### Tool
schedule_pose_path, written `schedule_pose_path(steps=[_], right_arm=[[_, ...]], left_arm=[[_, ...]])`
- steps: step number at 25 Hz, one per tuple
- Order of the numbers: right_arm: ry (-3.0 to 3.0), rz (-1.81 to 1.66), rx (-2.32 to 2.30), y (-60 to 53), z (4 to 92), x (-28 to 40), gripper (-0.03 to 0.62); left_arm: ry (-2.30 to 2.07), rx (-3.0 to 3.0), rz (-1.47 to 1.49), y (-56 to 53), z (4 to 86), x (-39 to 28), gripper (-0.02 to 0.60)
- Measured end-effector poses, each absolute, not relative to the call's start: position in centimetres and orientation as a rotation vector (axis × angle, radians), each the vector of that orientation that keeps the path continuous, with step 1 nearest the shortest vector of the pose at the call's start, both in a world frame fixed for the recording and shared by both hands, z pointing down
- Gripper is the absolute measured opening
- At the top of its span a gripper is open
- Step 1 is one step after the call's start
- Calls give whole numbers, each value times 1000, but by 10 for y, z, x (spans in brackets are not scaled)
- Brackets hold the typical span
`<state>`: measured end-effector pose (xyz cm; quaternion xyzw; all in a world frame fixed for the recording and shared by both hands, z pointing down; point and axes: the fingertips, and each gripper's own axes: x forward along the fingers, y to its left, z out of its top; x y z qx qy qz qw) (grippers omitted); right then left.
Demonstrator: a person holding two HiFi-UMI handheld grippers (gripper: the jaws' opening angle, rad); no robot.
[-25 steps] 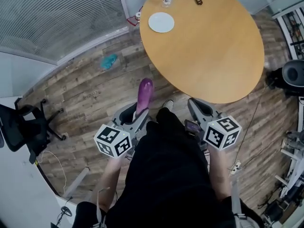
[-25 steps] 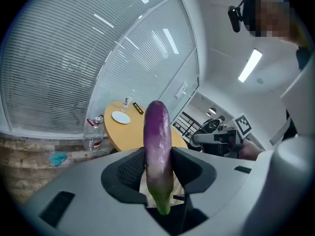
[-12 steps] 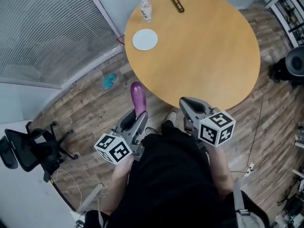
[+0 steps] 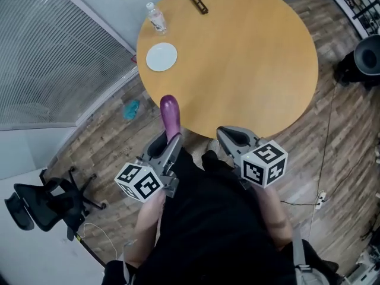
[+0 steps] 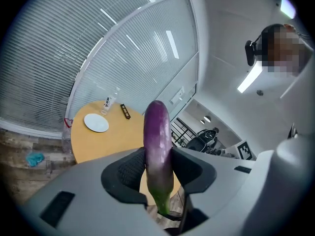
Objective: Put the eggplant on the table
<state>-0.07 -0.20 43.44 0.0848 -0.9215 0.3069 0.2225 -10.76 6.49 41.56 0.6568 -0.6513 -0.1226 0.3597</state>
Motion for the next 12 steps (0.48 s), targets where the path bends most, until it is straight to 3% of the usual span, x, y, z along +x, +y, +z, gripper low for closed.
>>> schedule_pose_path(steps=[12], right_arm=[[-2538,929,434,-29,442,-33,18]], left_arm=[[-1526,1813,-144,15,434,-139,178]])
